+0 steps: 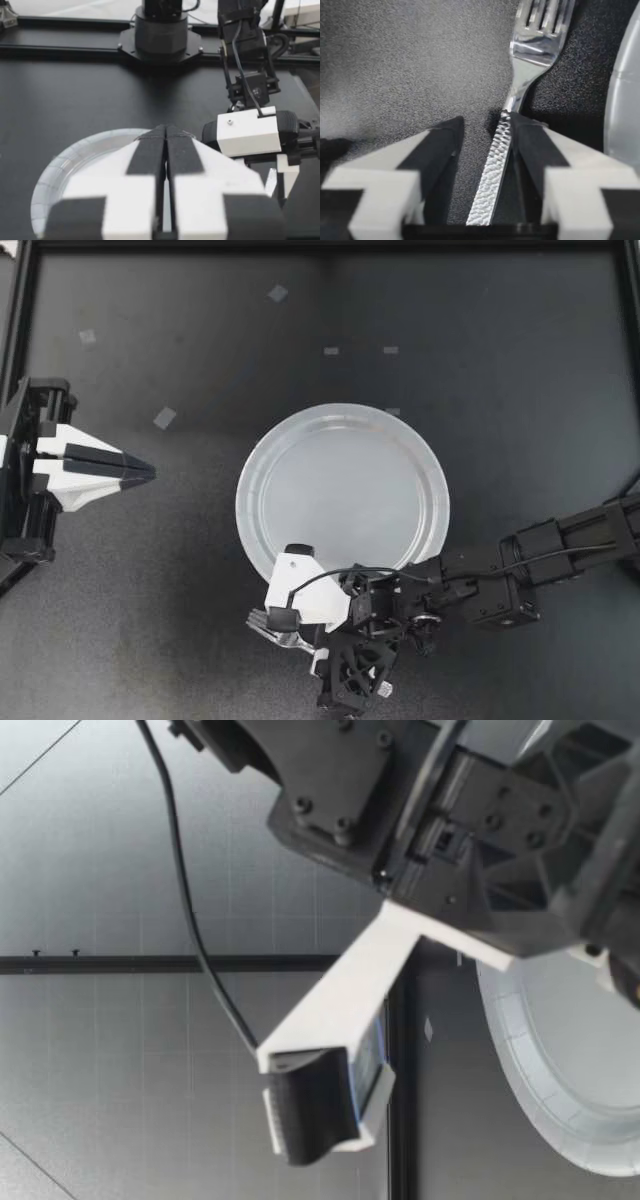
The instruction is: Pick up the fork and place it on the plate.
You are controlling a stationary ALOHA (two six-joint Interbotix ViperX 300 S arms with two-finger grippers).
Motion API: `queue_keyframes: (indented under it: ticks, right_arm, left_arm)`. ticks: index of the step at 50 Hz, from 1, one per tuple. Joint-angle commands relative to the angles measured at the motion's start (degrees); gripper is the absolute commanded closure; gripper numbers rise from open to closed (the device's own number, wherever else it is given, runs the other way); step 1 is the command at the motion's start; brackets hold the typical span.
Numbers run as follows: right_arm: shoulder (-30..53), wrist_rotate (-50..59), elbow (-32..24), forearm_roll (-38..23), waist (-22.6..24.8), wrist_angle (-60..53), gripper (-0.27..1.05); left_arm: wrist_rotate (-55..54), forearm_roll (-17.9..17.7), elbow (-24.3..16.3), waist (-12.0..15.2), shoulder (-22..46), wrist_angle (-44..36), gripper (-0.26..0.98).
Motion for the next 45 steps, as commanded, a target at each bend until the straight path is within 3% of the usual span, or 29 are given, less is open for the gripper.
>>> queue_keyframes:
  ticks: [1,45]
  right_arm:
    - [-0.9,0.0,-1.4,-0.1,0.3,-0.2,0.32]
    - [0.1,-0.1,-1.4,-0.5,-1.3,-0.1,0.33]
  left_arm:
    - [-0.1,0.1,-0.7,-0.1,0.2,-0.6,0.76]
    - [0.3,0.1,0.7,-0.2,0.2,-0.9,0.76]
